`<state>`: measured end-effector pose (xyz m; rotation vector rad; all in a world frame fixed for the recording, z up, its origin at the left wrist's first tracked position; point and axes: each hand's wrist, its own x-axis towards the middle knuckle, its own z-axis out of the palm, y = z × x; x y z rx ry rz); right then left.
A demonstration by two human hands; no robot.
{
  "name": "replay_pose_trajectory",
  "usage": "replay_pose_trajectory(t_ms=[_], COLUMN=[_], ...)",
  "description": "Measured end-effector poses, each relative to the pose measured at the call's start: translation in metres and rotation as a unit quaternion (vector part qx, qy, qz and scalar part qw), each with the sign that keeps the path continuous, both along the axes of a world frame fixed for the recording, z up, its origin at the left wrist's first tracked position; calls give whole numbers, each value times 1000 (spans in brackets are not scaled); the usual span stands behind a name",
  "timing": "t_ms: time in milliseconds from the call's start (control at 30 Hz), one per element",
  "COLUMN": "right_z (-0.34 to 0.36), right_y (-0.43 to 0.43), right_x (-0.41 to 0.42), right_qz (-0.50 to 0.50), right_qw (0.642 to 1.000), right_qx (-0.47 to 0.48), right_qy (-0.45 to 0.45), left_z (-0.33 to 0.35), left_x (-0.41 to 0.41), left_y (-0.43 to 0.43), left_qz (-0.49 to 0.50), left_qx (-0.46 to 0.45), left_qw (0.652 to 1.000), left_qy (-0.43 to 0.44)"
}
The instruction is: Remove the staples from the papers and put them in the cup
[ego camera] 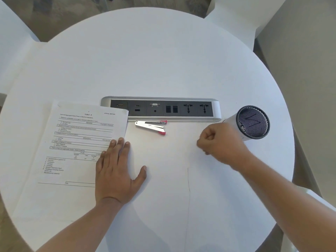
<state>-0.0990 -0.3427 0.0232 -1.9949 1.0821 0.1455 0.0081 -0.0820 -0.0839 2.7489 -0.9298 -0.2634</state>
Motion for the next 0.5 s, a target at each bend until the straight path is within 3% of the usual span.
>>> replay_pose_trajectory(t_ms=[100,233,500], right_z=[40,70,53], right_y=[-16,-54,-92], right_x=[-12,-31,-43], right_qz=[-33,-69,-22], right_qw=[998,987,965], right_qx=[-45,-144,-252], right_qy=[-34,-13,71], left_z=[0,-1,1], left_x=[0,0,0], left_y=[1,1,0], left_qz=[0,3,4], left_qx=[-4,-4,-25], left_qw=[1000,1000,1000], left_qy=[-1,5,12])
